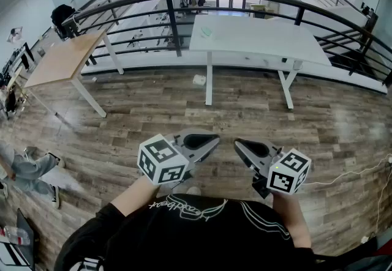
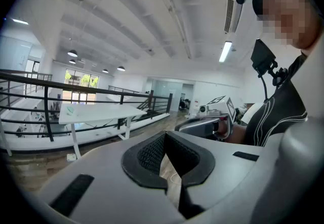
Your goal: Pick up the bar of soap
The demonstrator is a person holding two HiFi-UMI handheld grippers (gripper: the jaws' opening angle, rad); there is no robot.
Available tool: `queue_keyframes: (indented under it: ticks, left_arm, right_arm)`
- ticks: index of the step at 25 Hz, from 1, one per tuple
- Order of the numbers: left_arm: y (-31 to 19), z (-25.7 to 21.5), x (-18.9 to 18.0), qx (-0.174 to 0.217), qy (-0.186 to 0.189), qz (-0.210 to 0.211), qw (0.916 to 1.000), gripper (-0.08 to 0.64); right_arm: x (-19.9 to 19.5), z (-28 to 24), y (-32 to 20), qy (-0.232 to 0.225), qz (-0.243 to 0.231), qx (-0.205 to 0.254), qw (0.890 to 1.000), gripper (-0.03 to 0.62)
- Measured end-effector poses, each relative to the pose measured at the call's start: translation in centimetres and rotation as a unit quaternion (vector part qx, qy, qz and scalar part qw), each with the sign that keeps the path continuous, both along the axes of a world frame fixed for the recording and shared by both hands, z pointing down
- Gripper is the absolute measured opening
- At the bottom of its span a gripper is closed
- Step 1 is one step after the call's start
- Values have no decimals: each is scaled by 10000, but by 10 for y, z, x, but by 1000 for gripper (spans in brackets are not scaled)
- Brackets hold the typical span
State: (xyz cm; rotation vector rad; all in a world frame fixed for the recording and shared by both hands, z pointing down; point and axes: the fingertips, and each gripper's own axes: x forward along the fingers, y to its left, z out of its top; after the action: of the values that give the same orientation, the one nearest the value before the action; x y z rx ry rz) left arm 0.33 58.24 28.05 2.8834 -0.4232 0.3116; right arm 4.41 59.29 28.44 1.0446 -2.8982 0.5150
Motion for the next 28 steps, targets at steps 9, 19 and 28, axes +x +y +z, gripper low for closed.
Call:
queue_keyframes:
  ticks: [9,19,28]
  left_arm:
    - [-27,3,-5,-26,-6,4,10000,5]
    - [-73,18,-15,-285,-8,65,9996,5]
    - [-139,22,-64,-391,174,153,9990,5]
  right_arm:
    - [-6,3,-27,107,18,9,9999,14]
    - [-24,12,-65,-318,-263,-144,9990,15]
    - [-70,18,-129,-368,-163,-113,9991,15]
